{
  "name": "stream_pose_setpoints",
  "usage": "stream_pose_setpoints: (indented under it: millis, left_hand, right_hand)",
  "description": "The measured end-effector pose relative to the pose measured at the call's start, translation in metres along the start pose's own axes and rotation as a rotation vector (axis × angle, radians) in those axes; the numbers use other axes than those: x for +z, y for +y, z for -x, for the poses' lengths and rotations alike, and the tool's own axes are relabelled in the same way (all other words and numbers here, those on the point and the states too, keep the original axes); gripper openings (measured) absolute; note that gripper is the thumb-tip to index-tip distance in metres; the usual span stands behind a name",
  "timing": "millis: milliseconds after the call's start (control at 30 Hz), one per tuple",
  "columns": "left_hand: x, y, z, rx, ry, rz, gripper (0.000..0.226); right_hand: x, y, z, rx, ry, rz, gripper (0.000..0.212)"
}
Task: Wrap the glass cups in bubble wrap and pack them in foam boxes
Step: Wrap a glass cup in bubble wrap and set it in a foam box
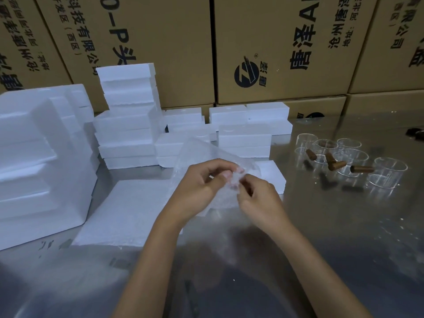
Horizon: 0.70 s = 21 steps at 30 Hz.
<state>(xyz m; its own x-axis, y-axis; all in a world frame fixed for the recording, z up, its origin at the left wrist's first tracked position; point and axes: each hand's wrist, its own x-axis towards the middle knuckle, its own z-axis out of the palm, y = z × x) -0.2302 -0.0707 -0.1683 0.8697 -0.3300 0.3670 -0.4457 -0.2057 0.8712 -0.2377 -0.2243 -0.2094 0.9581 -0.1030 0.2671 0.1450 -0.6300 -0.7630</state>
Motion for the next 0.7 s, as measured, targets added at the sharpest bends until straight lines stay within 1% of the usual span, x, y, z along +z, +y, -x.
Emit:
stream_pose_setpoints:
  millis: [33, 67, 100, 133, 167, 200, 233, 267, 300, 333, 367, 400, 433, 467, 533, 600, 633, 700]
  left_hand:
    - [0.004, 0.002, 0.001, 0.006, -0.047, 0.014, 0.022]
    - [0.007, 0.003, 0.001, 0.009, -0.08, 0.031, 0.022]
    - [0.011, 0.005, 0.001, 0.008, -0.069, 0.05, 0.023]
    - [0.013, 0.007, 0.001, 0.003, 0.001, 0.082, 0.025]
    - [0.014, 0.008, 0.0, -0.001, 0.137, 0.104, 0.027]
    - [0.013, 0.007, -0.001, 0.011, 0.326, 0.084, 0.027]
    - [0.011, 0.006, -0.002, 0.048, 0.522, 0.025, 0.025]
    - [0.007, 0.004, -0.002, 0.092, 0.683, -0.057, 0.022]
    - [0.002, 0.0, -0.003, 0.113, 0.786, -0.125, 0.021]
    - [-0.003, -0.005, -0.005, 0.089, 0.828, -0.165, 0.024]
    - [-0.009, -0.01, -0.006, 0.026, 0.814, -0.169, 0.03]
    - [-0.014, -0.016, -0.008, -0.063, 0.753, -0.15, 0.038]
    - [-0.018, -0.021, -0.01, -0.16, 0.666, -0.102, 0.046]
    - [-0.02, -0.025, -0.01, -0.248, 0.57, -0.027, 0.053]
    - [-0.019, -0.03, -0.008, -0.369, 0.393, 0.118, 0.063]
    - [-0.012, -0.035, -0.007, -0.412, 0.283, 0.21, 0.071]
    - [-0.008, -0.036, -0.008, -0.416, 0.247, 0.275, 0.072]
    - [-0.001, -0.037, -0.009, -0.418, 0.177, 0.41, 0.07]
  right_hand:
    - [0.002, 0.0, 0.002, -0.035, 0.012, 0.062, 0.03]
    - [0.003, 0.002, 0.002, -0.036, 0.016, 0.066, 0.031]
    - [0.003, 0.003, 0.001, -0.015, 0.01, -0.011, 0.03]
    - [0.001, 0.004, -0.001, 0.016, 0.001, -0.133, 0.029]
    - [-0.001, 0.004, -0.002, 0.048, -0.003, -0.257, 0.028]
    - [-0.003, 0.005, -0.003, 0.089, -0.004, -0.358, 0.026]
    - [-0.006, 0.005, -0.006, 0.138, -0.011, -0.439, 0.024]
    - [-0.009, 0.006, -0.008, 0.183, -0.032, -0.497, 0.022]
    - [-0.013, 0.005, -0.009, 0.212, -0.07, -0.529, 0.02]
    - [-0.015, 0.005, -0.009, 0.218, -0.119, -0.537, 0.021]
    - [-0.017, 0.006, -0.006, 0.214, -0.165, -0.537, 0.025]
    - [-0.019, 0.005, -0.005, 0.21, -0.197, -0.542, 0.028]
    - [-0.02, 0.003, -0.003, 0.205, -0.21, -0.554, 0.03]
    - [-0.02, 0.003, -0.003, 0.196, -0.219, -0.559, 0.027]
    - [-0.014, 0.002, -0.008, 0.228, -0.229, -0.546, 0.026]
    - [-0.013, 0.002, -0.011, 0.352, -0.261, -0.594, 0.033]
    - [-0.012, 0.002, -0.01, 0.371, -0.265, -0.664, 0.035]
    - [-0.009, 0.001, -0.005, 0.304, -0.265, -0.828, 0.031]
